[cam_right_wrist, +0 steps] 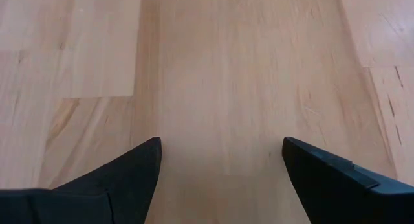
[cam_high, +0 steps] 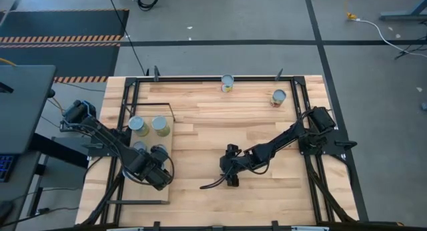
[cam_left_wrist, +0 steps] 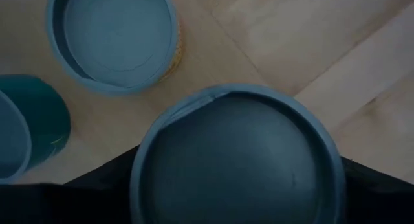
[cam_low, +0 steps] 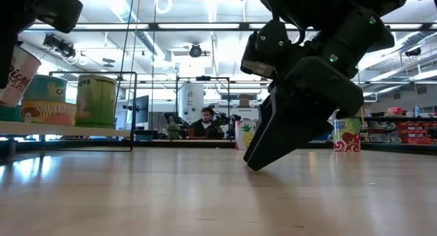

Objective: Pick and place cans onto a shelf
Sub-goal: Put the canned tomatoes on the shelf

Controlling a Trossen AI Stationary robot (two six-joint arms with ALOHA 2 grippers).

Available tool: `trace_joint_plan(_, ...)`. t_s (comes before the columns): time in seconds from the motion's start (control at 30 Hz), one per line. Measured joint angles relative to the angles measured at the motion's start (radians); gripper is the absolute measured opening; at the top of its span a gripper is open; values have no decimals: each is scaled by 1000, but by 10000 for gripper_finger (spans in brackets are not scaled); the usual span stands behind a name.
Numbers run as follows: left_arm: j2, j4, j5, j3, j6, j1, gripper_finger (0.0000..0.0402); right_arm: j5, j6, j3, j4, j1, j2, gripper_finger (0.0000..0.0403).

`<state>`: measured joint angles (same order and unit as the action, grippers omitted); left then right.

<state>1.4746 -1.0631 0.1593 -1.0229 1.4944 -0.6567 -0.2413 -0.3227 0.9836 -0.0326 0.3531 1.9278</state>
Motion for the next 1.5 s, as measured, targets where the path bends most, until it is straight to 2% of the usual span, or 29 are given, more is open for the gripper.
trace_joint_plan(0.13,0,19,-1,0,-5,0,278,0,1,0,0,0,0,327)
trace_joint_plan(0.23,0,18,2,0,7,0,276,0,1,0,1,0,0,327)
trace_joint_plan(0.47,0,18,-2,0,3,0,358,1,1,0,2,0,0,327)
trace_joint_plan(0.8,0,6,-27,0,-13,4,369,8,1,0,3,0,0,327)
trace_joint_plan(1.33,0,-42,-145,0,-17,2,322,8,2,0,4,-1,0,327)
trace_joint_plan(1.5,0,-37,-191,0,-65,3,310,9,3,0,5,-1,0,327)
